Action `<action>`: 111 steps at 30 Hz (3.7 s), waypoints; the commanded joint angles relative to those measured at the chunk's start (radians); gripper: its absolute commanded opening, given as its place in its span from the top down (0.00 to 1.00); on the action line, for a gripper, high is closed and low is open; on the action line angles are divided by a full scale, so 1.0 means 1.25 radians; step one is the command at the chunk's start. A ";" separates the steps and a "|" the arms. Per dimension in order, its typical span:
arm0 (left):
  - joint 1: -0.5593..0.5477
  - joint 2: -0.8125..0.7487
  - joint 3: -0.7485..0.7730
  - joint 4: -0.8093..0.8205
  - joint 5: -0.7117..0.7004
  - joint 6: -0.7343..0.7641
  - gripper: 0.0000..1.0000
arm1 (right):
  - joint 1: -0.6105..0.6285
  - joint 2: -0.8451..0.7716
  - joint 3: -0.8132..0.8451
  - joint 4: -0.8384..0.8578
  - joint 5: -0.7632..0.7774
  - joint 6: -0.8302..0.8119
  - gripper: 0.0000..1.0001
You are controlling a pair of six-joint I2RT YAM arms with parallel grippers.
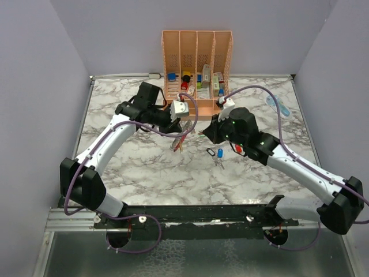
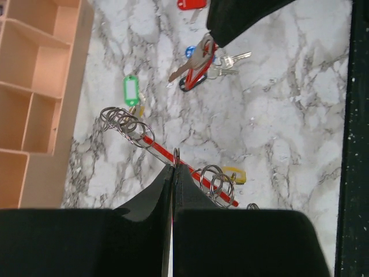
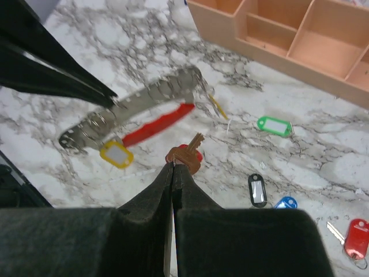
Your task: Put the keys on the keyring
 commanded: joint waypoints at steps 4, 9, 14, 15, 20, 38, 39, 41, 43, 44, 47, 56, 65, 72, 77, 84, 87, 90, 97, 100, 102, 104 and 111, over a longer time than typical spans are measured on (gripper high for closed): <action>-0.066 0.004 -0.024 0.027 0.075 -0.028 1.00 | 0.005 -0.049 -0.062 0.062 -0.090 0.031 0.99; -0.090 0.010 -0.026 0.047 0.037 -0.043 1.00 | 0.005 -0.035 -0.060 0.068 -0.133 0.053 0.99; -0.097 0.015 -0.021 0.054 0.036 -0.056 1.00 | 0.005 -0.043 -0.064 0.095 -0.158 0.081 0.99; -0.099 0.017 -0.021 0.057 0.038 -0.060 1.00 | 0.005 -0.043 -0.065 0.098 -0.158 0.085 0.99; -0.103 0.023 -0.021 0.066 0.040 -0.071 1.00 | 0.007 -0.037 -0.060 0.116 -0.167 0.103 0.99; -0.114 0.017 -0.032 0.082 0.059 -0.095 1.00 | 0.013 0.004 -0.046 0.145 -0.148 0.143 0.99; -0.113 0.017 -0.033 0.083 0.060 -0.096 1.00 | 0.013 0.006 -0.046 0.142 -0.146 0.143 0.99; -0.114 0.016 -0.032 0.084 0.065 -0.098 1.00 | 0.013 0.007 -0.047 0.143 -0.142 0.146 0.99; -0.113 0.015 -0.032 0.083 0.067 -0.098 1.00 | 0.013 0.005 -0.047 0.143 -0.134 0.150 0.99; -0.114 0.015 -0.032 0.083 0.067 -0.098 1.00 | 0.013 0.004 -0.046 0.142 -0.129 0.151 0.99; -0.116 0.014 -0.035 0.081 0.068 -0.098 1.00 | 0.013 -0.001 -0.045 0.139 -0.117 0.151 0.99; -0.116 0.012 -0.037 0.071 0.072 -0.082 1.00 | 0.013 0.005 -0.035 0.134 -0.091 0.158 0.99; -0.116 0.009 -0.019 0.054 0.082 -0.074 1.00 | 0.013 0.009 -0.032 0.116 -0.071 0.159 0.99; -0.116 0.006 -0.008 0.034 0.084 -0.063 1.00 | 0.013 -0.005 -0.045 0.105 -0.042 0.172 0.99; -0.116 0.005 -0.007 0.026 0.091 -0.058 1.00 | 0.013 -0.009 -0.048 0.102 -0.032 0.183 0.99; -0.116 0.002 0.020 0.019 0.094 -0.056 1.00 | 0.013 0.001 -0.044 0.093 -0.032 0.188 0.99; -0.116 0.002 0.019 0.019 0.095 -0.056 1.00 | 0.013 0.004 -0.047 0.093 -0.036 0.191 0.99; -0.116 0.000 0.019 0.019 0.097 -0.057 1.00 | 0.013 0.008 -0.046 0.092 -0.044 0.191 0.99; -0.116 0.001 0.013 0.025 0.100 -0.057 1.00 | 0.013 0.002 -0.052 0.095 -0.075 0.195 0.99; -0.116 0.004 0.010 0.028 0.100 -0.055 1.00 | 0.013 -0.014 -0.059 0.084 -0.077 0.195 0.93; -0.116 0.005 0.009 0.029 0.102 -0.053 1.00 | 0.013 -0.035 -0.066 0.068 -0.065 0.189 0.81; -0.116 0.007 0.011 0.029 0.102 -0.050 1.00 | 0.013 -0.060 -0.071 0.045 -0.037 0.181 0.67; -0.116 0.015 0.020 0.020 0.132 -0.040 1.00 | 0.012 -0.141 -0.057 -0.024 0.035 0.105 0.59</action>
